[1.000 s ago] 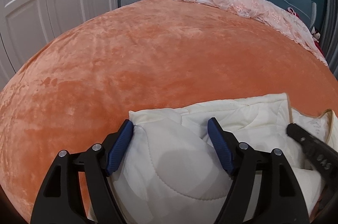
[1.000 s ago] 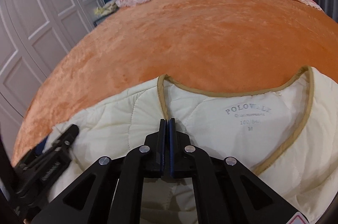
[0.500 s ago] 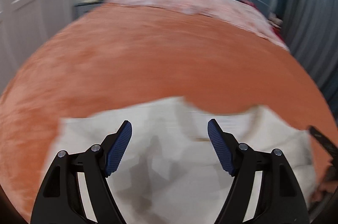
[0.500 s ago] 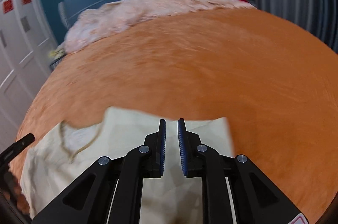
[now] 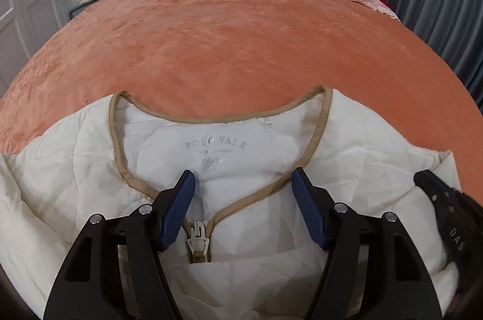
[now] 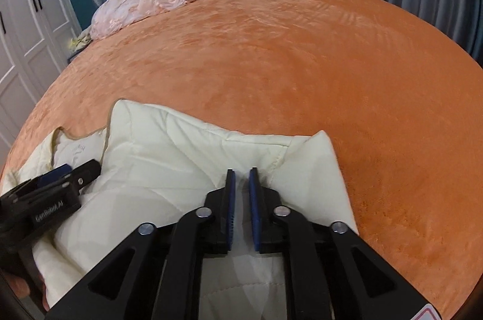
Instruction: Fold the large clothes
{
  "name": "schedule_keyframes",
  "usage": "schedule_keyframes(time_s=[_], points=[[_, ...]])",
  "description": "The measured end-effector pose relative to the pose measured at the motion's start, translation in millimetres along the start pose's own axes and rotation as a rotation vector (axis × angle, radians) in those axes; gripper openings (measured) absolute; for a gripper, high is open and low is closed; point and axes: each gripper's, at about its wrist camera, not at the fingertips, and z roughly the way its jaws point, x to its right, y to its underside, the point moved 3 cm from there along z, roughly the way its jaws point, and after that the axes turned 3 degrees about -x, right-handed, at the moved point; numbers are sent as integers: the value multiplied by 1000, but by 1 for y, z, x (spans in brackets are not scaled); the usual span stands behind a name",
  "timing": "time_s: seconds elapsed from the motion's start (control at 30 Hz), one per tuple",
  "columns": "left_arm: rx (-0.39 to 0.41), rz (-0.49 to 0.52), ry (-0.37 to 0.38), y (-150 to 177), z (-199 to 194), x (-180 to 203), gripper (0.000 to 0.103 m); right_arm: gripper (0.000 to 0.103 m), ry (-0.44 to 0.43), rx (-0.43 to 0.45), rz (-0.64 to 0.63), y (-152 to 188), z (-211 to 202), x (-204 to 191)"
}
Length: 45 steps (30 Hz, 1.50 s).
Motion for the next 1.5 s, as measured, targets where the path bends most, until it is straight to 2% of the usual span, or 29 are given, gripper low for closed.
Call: schedule_keyframes(time_s=[0.13,0.23,0.27,0.33,0.4,0.5,0.57,0.63,0.73,0.8,0.83,0.87,0.93,1.0,1.07,1.13,1.17,1.2,1.5], points=[[12,11,-27,1,0,2,65,1,4,18,43,-2,-3,5],[28,-26,0,-3,-19,-17,64,0,65,58,90,-9,-25,12],[46,-40,8,-3,-30,-28,64,9,93,113,81,-16,-45,11],[78,-47,-10,-5,-52,-57,64,13,92,175,40,-24,-73,-1],[94,-56,-55,-8,-66,-93,64,13,38,187,-16,-33,-91,-29],[49,-96,-121,-9,-59,-129,65,13,15,163,-111,-36,-93,-80],[5,-125,-123,-4,-45,-141,64,12,-1,115,-158,-35,-86,-113],[-4,-113,-131,4,-33,-143,64,10,15,92,-213,-35,-92,-142],[34,-82,-155,13,-25,-136,68,11,24,219,-272,-44,-147,-166],[42,-72,-168,14,-23,-134,71,12,-22,226,-290,-47,-161,-178],[46,-69,-174,15,-22,-133,72,14,-71,202,-294,-51,-157,-183],[50,-67,-178,15,-22,-132,72,18,-132,137,-297,-49,-140,-191],[59,-69,-174,20,-23,-134,72,18,-151,45,-284,-42,-100,-194],[69,-74,-166,21,-23,-135,73,18,-90,-34,-279,-26,-45,-191],[80,-73,-168,23,-22,-135,74,18,-28,-73,-270,-12,-6,-181],[91,-70,-170,24,-21,-135,74,17,-47,-109,-219,-4,11,-169],[96,-70,-169,25,-21,-134,75,10,-72,-108,-185,-2,16,-164],[98,-71,-167,25,-20,-134,75,9,-77,-97,-157,-1,18,-159],[114,-64,-176,26,-15,-133,78,8,-62,-39,-154,5,26,-155]])
